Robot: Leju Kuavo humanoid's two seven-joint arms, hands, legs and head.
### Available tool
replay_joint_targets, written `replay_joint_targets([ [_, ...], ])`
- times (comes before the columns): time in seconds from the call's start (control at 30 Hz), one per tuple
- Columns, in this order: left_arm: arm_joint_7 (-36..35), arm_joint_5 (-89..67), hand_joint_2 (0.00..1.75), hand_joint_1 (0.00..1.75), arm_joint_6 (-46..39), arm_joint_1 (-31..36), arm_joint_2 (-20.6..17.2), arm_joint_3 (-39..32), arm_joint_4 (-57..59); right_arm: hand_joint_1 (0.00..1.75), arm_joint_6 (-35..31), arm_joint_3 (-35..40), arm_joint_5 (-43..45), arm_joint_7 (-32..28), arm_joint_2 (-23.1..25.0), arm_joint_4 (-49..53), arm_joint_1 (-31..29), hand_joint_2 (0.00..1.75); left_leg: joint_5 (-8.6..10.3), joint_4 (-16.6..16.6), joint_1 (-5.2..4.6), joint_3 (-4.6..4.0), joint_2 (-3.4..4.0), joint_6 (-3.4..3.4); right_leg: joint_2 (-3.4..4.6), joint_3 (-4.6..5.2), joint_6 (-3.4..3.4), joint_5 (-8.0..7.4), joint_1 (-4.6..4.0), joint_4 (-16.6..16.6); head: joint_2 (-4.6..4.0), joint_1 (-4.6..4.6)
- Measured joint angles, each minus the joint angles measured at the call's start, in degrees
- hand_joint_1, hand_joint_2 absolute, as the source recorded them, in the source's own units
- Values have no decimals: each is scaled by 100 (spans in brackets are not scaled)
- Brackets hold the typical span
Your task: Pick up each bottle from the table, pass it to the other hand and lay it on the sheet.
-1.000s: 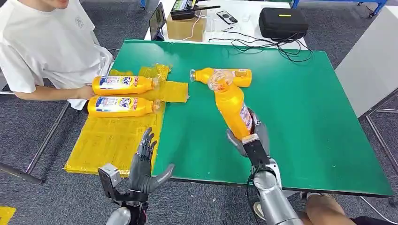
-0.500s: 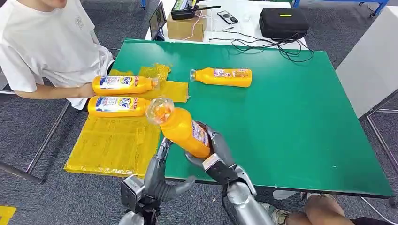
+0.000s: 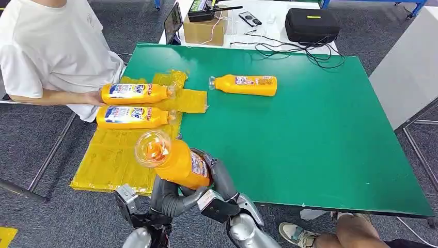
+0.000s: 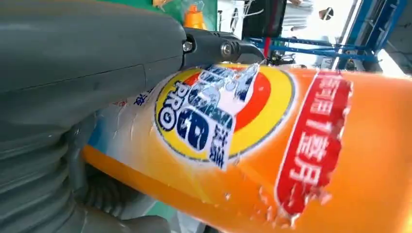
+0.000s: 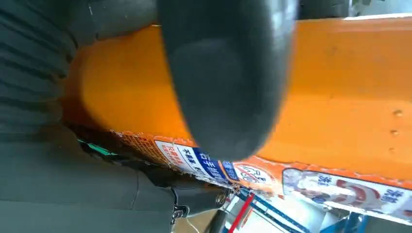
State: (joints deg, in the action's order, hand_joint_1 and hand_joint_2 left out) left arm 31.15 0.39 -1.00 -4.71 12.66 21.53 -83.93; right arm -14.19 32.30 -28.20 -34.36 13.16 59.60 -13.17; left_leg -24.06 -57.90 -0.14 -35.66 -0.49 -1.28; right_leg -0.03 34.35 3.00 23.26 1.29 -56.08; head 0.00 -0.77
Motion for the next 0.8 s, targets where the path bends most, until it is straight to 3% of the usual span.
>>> replay_joint_targets([
  [0.13,81,-55,175,0,194,-8,-87,9,-111,175,-33,7,28,-2,0,-126,-58,175,0,0,0,0,-2,0,-1,-1,0,0,0,0,0,-2],
  [0.17,98,-88,175,38,223,-9,-92,20,-140,175,-33,4,35,0,-2,-170,-61,175,0,0,0,0,-3,0,-1,-2,0,0,0,0,0,2],
  [0.2,98,-109,175,147,229,-9,-101,35,-144,175,-33,2,37,-2,-2,-208,-65,175,0,0,0,0,-1,0,0,-1,0,0,0,0,0,2],
  [0.23,83,-109,175,166,229,-5,-109,44,-144,175,-33,2,33,-4,-2,-227,-65,175,0,0,0,0,2,0,0,-1,0,-1,0,0,0,-2],
  [0.27,46,-118,175,175,229,1,-123,44,-144,175,-33,2,28,-4,-2,-243,-68,175,0,0,0,1,3,0,1,-1,0,0,0,0,0,2],
  [0.8,-112,262,175,175,623,58,-129,-57,-74,175,-26,0,24,-4,-7,-306,-82,175,0,0,0,1,1,0,0,0,0,0,0,0,0,0],
])
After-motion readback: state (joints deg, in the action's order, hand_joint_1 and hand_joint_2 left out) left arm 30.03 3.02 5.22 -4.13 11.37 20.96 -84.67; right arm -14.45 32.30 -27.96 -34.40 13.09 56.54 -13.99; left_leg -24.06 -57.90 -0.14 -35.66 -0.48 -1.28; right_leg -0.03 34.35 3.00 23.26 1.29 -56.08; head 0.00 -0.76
